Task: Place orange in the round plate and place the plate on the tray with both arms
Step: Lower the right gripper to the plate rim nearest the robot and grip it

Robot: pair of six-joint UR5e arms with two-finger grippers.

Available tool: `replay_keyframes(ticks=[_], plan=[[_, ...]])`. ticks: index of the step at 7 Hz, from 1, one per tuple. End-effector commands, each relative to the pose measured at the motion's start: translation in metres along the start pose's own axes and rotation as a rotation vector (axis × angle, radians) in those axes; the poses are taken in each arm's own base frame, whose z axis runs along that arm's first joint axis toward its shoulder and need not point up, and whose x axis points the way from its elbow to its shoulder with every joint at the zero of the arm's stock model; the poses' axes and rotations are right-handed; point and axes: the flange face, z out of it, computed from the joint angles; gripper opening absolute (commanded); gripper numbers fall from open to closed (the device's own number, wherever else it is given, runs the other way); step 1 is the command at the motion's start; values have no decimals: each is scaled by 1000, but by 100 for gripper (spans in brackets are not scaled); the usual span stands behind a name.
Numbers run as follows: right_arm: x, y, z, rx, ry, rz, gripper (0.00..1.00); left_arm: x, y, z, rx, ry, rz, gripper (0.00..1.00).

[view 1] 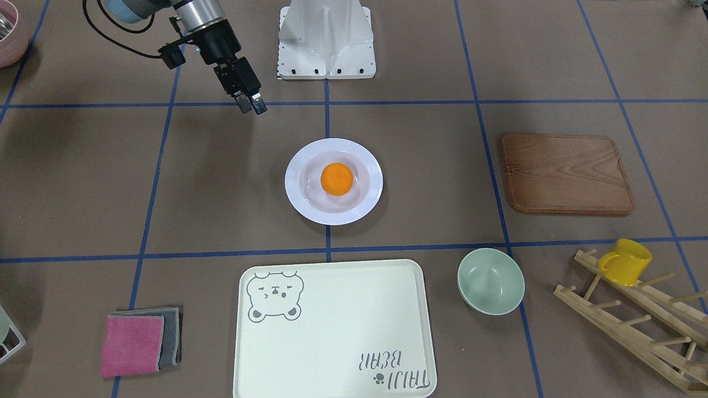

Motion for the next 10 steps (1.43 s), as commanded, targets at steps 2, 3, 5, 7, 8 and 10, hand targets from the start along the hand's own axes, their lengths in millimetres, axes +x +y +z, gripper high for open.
replay_keyframes(ticks=[2, 3, 5, 7, 8, 10], plan=[[31, 43, 76, 58, 47, 122, 95, -9, 17, 12, -20, 9, -19, 98], [17, 47, 89, 75, 28, 140, 90, -9, 18, 13, -21, 9, -20, 98], [20, 48, 113, 103, 41, 129, 81, -9, 19, 11, -18, 8, -18, 98], [7, 46, 126, 120, 30, 132, 68, -9, 21, 11, -18, 8, -18, 98], [5, 48, 140, 134, 33, 133, 50, -10, 23, 12, -20, 9, -19, 98], [-6, 53, 139, 125, 23, 138, 0, -11, 25, 11, -19, 9, -22, 98]])
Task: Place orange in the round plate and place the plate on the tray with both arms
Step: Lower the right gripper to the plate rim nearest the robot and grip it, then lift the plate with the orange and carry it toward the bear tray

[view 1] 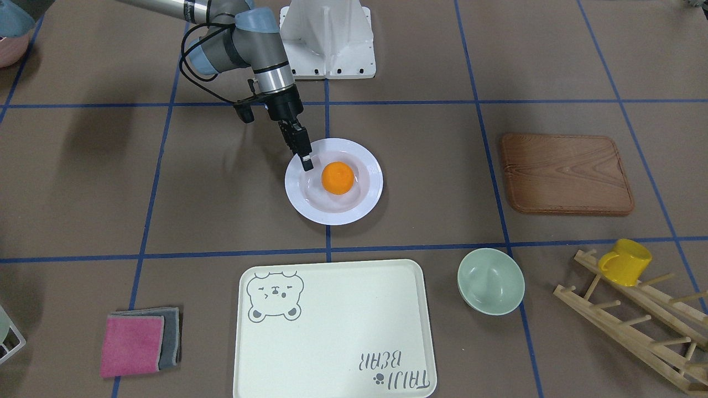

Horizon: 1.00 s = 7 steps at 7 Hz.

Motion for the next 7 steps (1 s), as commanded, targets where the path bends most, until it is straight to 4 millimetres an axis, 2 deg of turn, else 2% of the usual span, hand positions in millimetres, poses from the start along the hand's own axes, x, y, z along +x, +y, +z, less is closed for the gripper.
replay_keyframes(ticks=[1, 2, 3, 5, 7], plan=[[-11, 3, -5, -13, -13, 6, 0, -2, 4, -1, 1, 0, -6, 98], [-26, 0, -19, -30, -39, 20, 0, -2, 4, -1, 2, -1, -7, 98], [-48, -13, -37, -40, -80, 46, 0, -3, 5, -1, 1, 0, -9, 98], [-102, -38, -53, -36, -168, 105, 0, -3, 5, -2, 4, -1, -10, 98], [-166, -62, -44, 18, -245, 142, 0, -3, 4, -4, 7, -2, -15, 98]])
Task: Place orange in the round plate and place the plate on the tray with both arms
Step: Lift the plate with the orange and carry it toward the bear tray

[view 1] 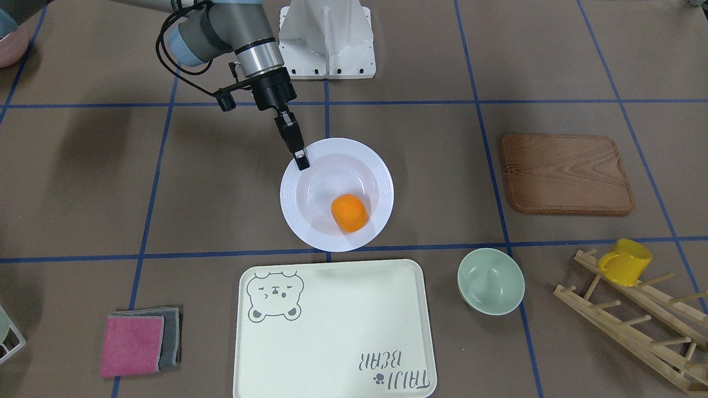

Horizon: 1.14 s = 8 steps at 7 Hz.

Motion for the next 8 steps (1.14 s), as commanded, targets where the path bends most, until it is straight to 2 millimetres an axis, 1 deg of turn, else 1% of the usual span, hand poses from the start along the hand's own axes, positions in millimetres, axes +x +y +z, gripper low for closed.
replay_keyframes(ticks=[1, 2, 3, 4, 5, 6, 7, 8], plan=[[-48, -11, 58, 97, -42, 7, 0, 1, -1, -3, 5, -2, -2, 98], [-66, -1, 116, 167, -31, -3, 0, 4, -2, -7, 13, -4, 1, 98], [-83, 7, 158, 221, -20, 1, 0, 6, -2, -9, 18, -6, 1, 98], [-74, 1, 182, 260, 2, 17, 0, 8, -3, -11, 21, -7, 3, 98], [-68, 7, 203, 282, 17, 17, 0, 12, -5, -15, 28, -9, 9, 98], [-40, -13, 229, 304, 23, 23, 0, 17, -6, -20, 37, -12, 4, 98], [-44, -28, 233, 320, 19, 12, 0, 18, -7, -21, 38, -12, 7, 98], [-36, -36, 228, 317, 46, -136, 99, 19, -10, -23, 41, -13, -5, 98]])
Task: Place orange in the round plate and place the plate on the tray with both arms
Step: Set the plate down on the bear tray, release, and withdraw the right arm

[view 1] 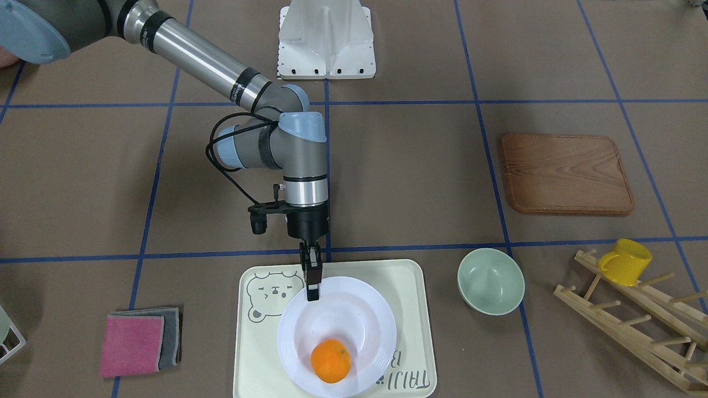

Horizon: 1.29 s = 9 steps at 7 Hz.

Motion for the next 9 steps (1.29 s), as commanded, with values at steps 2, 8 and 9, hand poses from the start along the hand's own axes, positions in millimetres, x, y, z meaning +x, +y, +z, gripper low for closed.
replay_keyframes(ticks=[2, 8, 9], plan=[[36, -58, -78, -100, -25, -299, 100, 1, -1, -1, 2, -2, -11, 98], [-83, -288, -144, -419, 492, -1089, 100, -12, 40, 22, -44, -1, -150, 98], [-83, -352, -143, -468, 518, -1184, 100, -11, 40, 21, -41, -3, -146, 98]])
